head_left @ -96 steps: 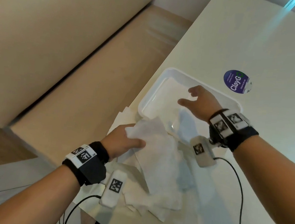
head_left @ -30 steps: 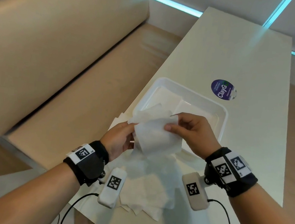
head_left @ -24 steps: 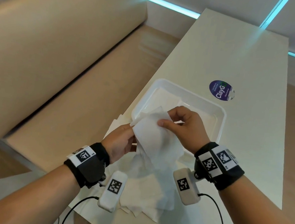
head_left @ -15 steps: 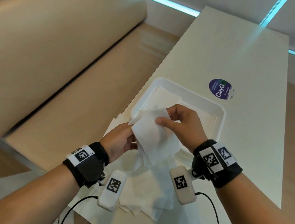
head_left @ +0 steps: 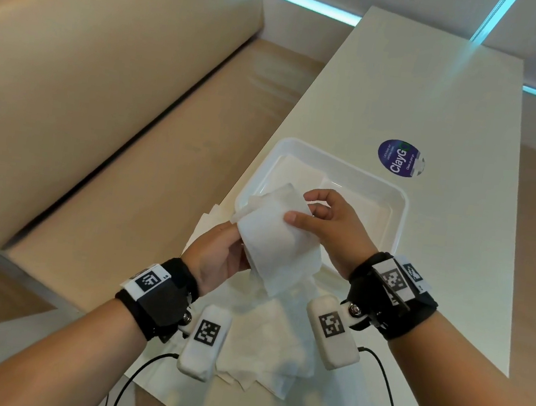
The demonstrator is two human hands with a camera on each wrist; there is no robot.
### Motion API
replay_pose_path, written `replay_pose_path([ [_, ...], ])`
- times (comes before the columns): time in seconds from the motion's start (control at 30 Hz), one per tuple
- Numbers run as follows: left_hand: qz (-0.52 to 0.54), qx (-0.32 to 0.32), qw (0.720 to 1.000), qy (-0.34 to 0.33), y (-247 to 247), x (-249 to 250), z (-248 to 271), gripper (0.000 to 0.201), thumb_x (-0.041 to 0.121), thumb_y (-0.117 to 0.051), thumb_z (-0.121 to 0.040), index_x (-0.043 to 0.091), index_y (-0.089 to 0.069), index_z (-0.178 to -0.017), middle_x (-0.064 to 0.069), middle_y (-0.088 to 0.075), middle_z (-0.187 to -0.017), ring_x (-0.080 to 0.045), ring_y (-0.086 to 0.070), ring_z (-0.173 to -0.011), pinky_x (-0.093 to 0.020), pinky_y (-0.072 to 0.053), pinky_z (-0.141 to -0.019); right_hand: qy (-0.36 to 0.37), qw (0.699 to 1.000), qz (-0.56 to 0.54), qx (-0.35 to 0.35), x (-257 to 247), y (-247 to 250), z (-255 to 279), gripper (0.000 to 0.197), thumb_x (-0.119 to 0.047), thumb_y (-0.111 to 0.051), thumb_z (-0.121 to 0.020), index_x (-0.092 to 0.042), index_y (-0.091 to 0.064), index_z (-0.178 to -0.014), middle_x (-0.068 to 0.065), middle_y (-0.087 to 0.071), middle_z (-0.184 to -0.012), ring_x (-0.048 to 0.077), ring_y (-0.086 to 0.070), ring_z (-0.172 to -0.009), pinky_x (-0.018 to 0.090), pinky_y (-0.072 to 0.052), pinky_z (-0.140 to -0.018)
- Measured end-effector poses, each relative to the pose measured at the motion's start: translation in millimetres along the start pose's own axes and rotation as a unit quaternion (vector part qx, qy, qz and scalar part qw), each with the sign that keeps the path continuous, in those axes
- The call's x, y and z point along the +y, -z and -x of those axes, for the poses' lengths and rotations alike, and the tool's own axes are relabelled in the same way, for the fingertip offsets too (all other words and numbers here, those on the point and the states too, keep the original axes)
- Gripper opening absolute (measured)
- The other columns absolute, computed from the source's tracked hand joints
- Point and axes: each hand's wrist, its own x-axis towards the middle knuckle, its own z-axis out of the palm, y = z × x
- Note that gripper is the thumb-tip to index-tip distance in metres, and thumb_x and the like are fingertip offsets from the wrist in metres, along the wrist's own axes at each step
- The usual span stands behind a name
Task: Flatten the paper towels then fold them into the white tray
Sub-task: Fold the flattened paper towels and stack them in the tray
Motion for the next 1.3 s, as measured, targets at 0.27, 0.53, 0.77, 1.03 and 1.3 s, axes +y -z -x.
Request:
replay_pose_path([
  [0.27,0.005,0.003,1.000,0.014,-6,2,1,0.041,0.039,-0.033,-0.100,0.021,-0.054,-0.131,-0.013,-0.064,-0.124,-0.032,-0.058,-0.102,-0.048,-0.048,-0.089,0.017,1.000,0.011,0.014,2,-1,-3,0.031,-0.018,-0.082,-0.072,-0.015,-0.061,-0.095,0.010,-0.066,-0.087,0.025,-0.065,-0.078,0.033,-0.050,-0.068],
  [0.53,0.002,-0.001,1.000,0.016,-3,3,0,0.046,0.043,-0.026,-0.101,0.023,-0.056,-0.131,-0.012,-0.064,-0.126,-0.035,-0.056,-0.109,-0.056,-0.044,-0.095,0.021,0.999,0.022,0.013,2,0,-4,0.031,-0.018,-0.082,-0.071,-0.013,-0.061,-0.093,0.006,-0.065,-0.085,0.018,-0.066,-0.074,0.028,-0.049,-0.062],
  [0.77,-0.020,-0.026,0.999,0.021,-2,3,-3,0.063,0.062,-0.048,-0.085,0.019,-0.055,-0.130,-0.008,-0.068,-0.120,-0.023,-0.066,-0.103,-0.037,-0.053,-0.080,0.017,0.999,0.027,0.023,5,-1,-8,0.032,-0.021,-0.085,-0.068,-0.016,-0.062,-0.090,0.006,-0.066,-0.086,0.023,-0.066,-0.080,0.041,-0.052,-0.079],
  [1.03,-0.007,0.035,0.999,-0.015,2,0,-11,0.039,0.029,-0.057,-0.090,0.012,-0.059,-0.125,-0.011,-0.068,-0.118,-0.029,-0.063,-0.111,-0.045,-0.053,-0.089,0.010,0.991,0.126,-0.049,11,15,12,0.026,-0.020,-0.079,-0.075,-0.012,-0.069,-0.098,0.014,-0.070,-0.096,0.021,-0.070,-0.083,0.033,-0.056,-0.076],
  [1.3,-0.011,-0.015,1.000,-0.001,-1,-3,-12,0.059,0.010,-0.073,-0.073,0.013,-0.053,-0.129,-0.013,-0.068,-0.118,-0.030,-0.066,-0.107,-0.035,-0.057,-0.074,0.017,0.993,0.120,-0.013,17,28,13,0.012,-0.014,-0.069,-0.085,-0.004,-0.063,-0.087,0.013,-0.066,-0.091,0.022,-0.066,-0.077,0.042,-0.055,-0.068],
])
